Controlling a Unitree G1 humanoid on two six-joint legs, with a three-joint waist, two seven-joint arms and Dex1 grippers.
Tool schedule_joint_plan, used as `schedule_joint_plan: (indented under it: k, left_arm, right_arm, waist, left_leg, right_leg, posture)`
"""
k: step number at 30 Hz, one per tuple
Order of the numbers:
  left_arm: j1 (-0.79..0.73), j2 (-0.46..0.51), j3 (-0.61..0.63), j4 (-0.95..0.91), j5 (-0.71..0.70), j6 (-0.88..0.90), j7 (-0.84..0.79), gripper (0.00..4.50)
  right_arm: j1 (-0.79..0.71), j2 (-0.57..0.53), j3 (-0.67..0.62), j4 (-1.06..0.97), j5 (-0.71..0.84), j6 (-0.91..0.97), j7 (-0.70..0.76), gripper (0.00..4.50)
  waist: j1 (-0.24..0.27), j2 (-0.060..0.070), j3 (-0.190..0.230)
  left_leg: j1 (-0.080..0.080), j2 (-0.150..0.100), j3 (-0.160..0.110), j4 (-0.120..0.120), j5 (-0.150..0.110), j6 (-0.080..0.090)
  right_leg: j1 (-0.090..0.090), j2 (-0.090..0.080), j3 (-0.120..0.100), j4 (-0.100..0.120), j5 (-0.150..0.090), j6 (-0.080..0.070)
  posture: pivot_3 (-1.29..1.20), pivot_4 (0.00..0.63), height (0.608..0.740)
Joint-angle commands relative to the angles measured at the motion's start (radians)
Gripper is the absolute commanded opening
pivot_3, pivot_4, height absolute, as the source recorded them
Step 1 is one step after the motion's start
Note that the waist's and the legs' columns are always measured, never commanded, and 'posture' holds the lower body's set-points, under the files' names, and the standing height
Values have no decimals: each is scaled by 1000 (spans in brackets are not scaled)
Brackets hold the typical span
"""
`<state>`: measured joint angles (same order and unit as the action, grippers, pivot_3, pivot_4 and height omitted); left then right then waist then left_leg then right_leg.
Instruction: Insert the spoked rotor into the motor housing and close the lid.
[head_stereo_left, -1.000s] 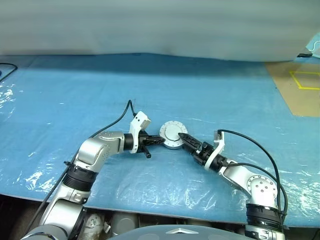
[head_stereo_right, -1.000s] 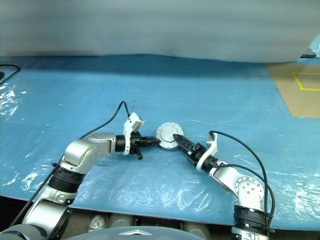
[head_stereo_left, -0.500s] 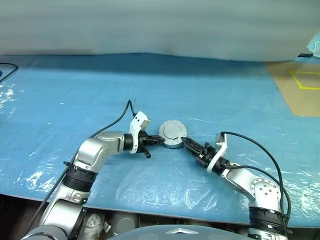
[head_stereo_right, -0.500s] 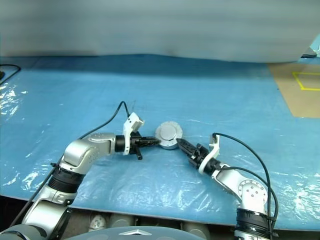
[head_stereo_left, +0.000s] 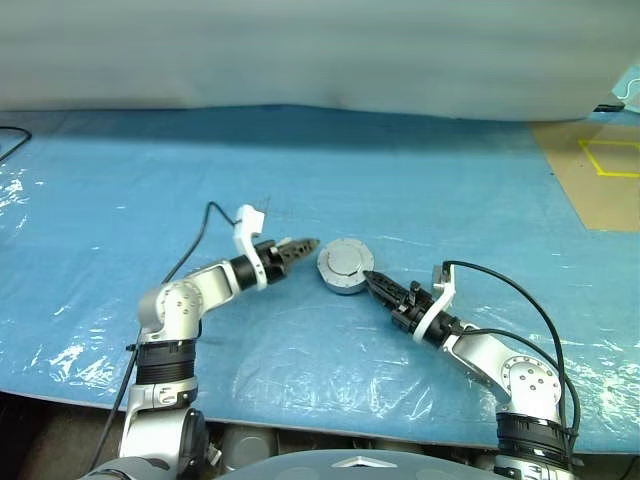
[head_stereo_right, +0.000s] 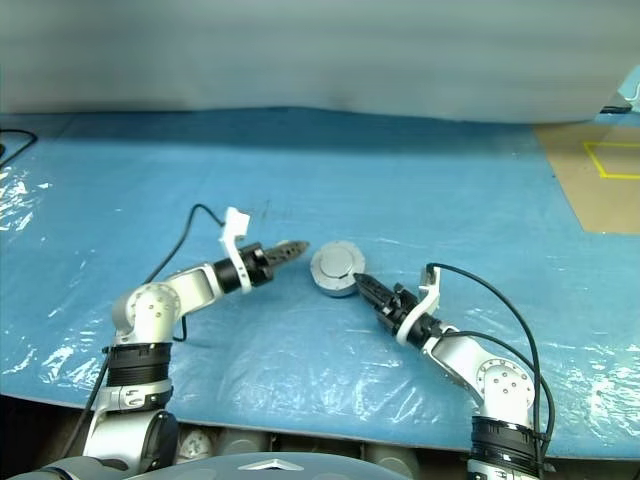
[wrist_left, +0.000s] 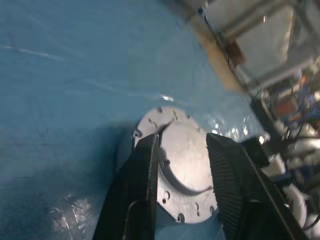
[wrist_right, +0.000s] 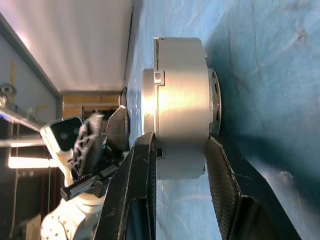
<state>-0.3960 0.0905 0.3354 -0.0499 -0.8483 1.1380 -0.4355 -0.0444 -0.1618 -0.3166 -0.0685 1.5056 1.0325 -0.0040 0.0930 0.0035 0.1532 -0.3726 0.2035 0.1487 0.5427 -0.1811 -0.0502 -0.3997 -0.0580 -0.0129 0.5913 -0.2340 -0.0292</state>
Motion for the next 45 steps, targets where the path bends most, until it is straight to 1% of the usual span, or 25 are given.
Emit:
schedule_joint_plan:
  k: [1,3,4,6,10,17,24,34,39,42,45]
  left_arm:
    - [21,-62,175,-15,-201,57,154,2945]
    - [39,-102,249,-7,-310,71,250,3606]
    - [48,-116,270,-2,-351,77,294,3960]
    - [70,-144,292,15,-452,89,374,4500]
    - [95,-173,270,28,-614,79,490,4500]
    - [101,-177,165,43,-736,29,561,4500]
    - [101,-160,82,71,-758,-28,546,4500]
    - [88,-167,22,78,-774,-112,483,4500]
    - [85,-158,-15,95,-779,-113,498,4500]
    - [98,-143,-25,98,-803,-104,517,3898]
    - [119,-121,-28,87,-842,-106,535,2874]
  right_arm:
    - [-66,16,-60,-24,123,-69,-48,1024]
    - [-101,19,-61,-20,149,-89,-72,1024]
    - [-115,21,-60,-18,160,-98,-81,1024]
    - [-152,24,-51,-13,171,-112,-95,1024]
    - [-211,31,-33,-13,194,-133,-122,1024]
    - [-255,34,34,-69,243,-129,-168,1024]
    - [-240,19,87,-106,301,-130,-201,1024]
    - [-182,-17,178,-169,385,-131,-239,1024]
    - [-174,-40,205,-181,396,-143,-238,1024]
    - [-174,-52,212,-182,372,-152,-227,1024]
    - [-173,-62,215,-179,342,-158,-205,1024]
  waist:
    - [1,0,1]
    - [1,0,2]
    - [1,-1,2]
    - [1,-1,2]
    - [2,-2,3]
    - [3,-4,4]
    - [3,-4,4]
    - [2,-4,4]
    - [3,-4,4]
    - [3,-4,4]
    - [2,-4,4]
  left_leg:
    - [-1,0,0,0,0,0]
    - [-4,0,0,1,0,0]
    - [-5,0,-1,1,0,0]
    - [-6,0,-2,2,0,0]
    - [-7,1,-3,2,0,0]
    - [-8,0,-3,3,0,0]
    - [-8,0,-3,3,0,0]
    - [-8,0,-3,4,0,0]
    - [-8,0,-3,5,0,0]
    - [-8,0,-3,6,0,0]
    - [-8,0,-3,7,0,0]
  right_leg:
    - [-1,0,0,0,0,0]
    - [-3,0,0,0,0,0]
    - [-4,0,0,0,0,1]
    - [-4,2,-1,0,1,1]
    - [-5,2,-1,0,1,2]
    - [-5,2,-1,-1,3,5]
    - [-5,2,-1,-1,4,7]
    - [-4,2,-1,0,5,8]
    - [-4,2,0,0,5,9]
    - [-4,2,0,0,5,9]
    - [-4,2,0,0,6,9]
  posture:
    - [0,150,740]
    - [0,150,740]
    - [0,150,740]
    - [0,150,740]
    - [0,150,740]
    - [0,150,740]
    - [0,150,740]
    - [0,150,740]
    - [0,150,740]
    - [0,150,740]
    - [0,150,740]
